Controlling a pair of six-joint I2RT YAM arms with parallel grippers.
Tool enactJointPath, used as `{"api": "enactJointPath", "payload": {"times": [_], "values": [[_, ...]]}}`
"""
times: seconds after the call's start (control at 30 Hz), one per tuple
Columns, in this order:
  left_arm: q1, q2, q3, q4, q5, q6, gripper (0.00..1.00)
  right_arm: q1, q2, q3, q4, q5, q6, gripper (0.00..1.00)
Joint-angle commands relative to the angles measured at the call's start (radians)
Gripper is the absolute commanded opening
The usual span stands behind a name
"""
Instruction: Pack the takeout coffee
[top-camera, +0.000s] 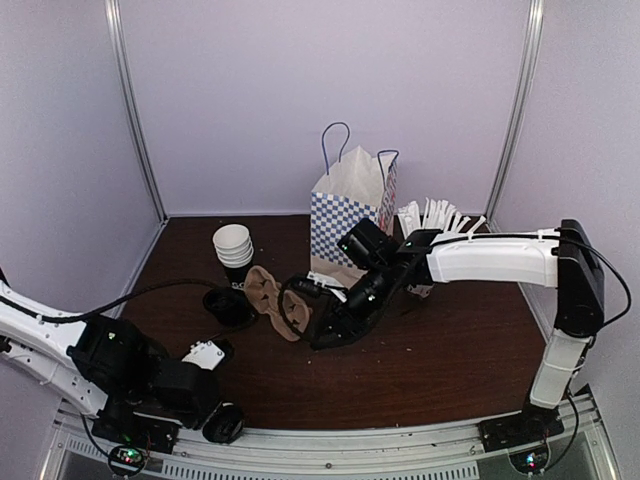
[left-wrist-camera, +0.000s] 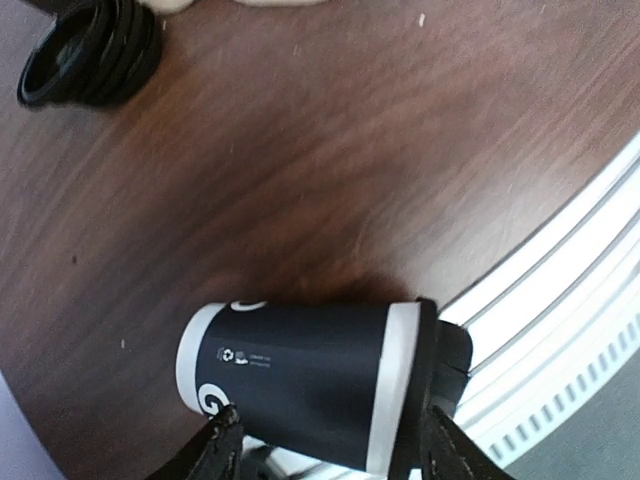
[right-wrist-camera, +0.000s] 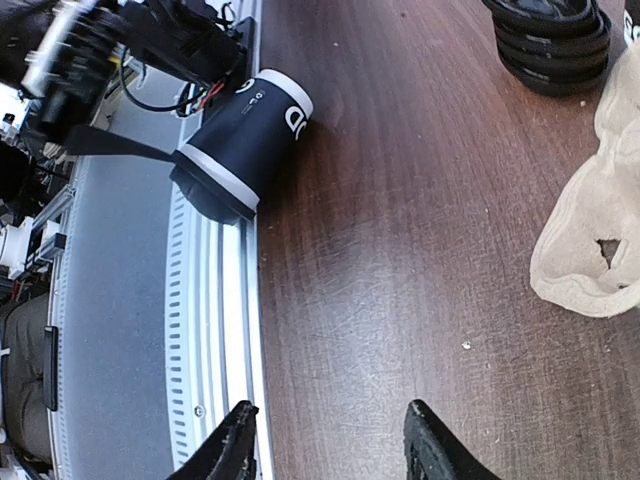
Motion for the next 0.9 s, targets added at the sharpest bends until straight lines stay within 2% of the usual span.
{"api": "enactJointPath", "payload": {"times": [0.0, 0.13, 0.33, 0.47, 0.6, 0.7, 0.87], "values": [[-0.067, 0.049, -0.033, -0.149, 0.015, -0.168, 0.62, 0.009, -0.057, -0.030, 0.003, 0.017, -0.046, 0.51], [-0.083, 0.106, -0.036, -0.123, 0.009, -0.140, 0.63, 0.009, -0.047, -0.020, 0.008, 0.009, -0.043, 0.51], [-0.083, 0.079, -0.080, -0.099, 0.006, -0.207, 0.60, 0.008, -0.033, -0.024, 0.015, 0.002, -0.039, 0.51], [-0.083, -0.018, -0.093, -0.107, -0.051, -0.273, 0.60, 0.009, -0.026, -0.023, 0.021, -0.007, -0.037, 0.51], [-0.083, -0.160, -0.061, -0.128, -0.181, -0.277, 0.63, 0.032, -0.012, -0.004, -0.006, 0.006, -0.074, 0.51], [-0.083, -0.243, -0.053, -0.188, -0.210, -0.324, 0.66, 0.103, -0.009, 0.016, -0.050, 0.099, -0.136, 0.52], [-0.083, -0.326, -0.071, -0.353, -0.175, -0.486, 0.68, 0.285, 0.024, 0.067, -0.009, 0.389, -0.161, 0.60]]}}
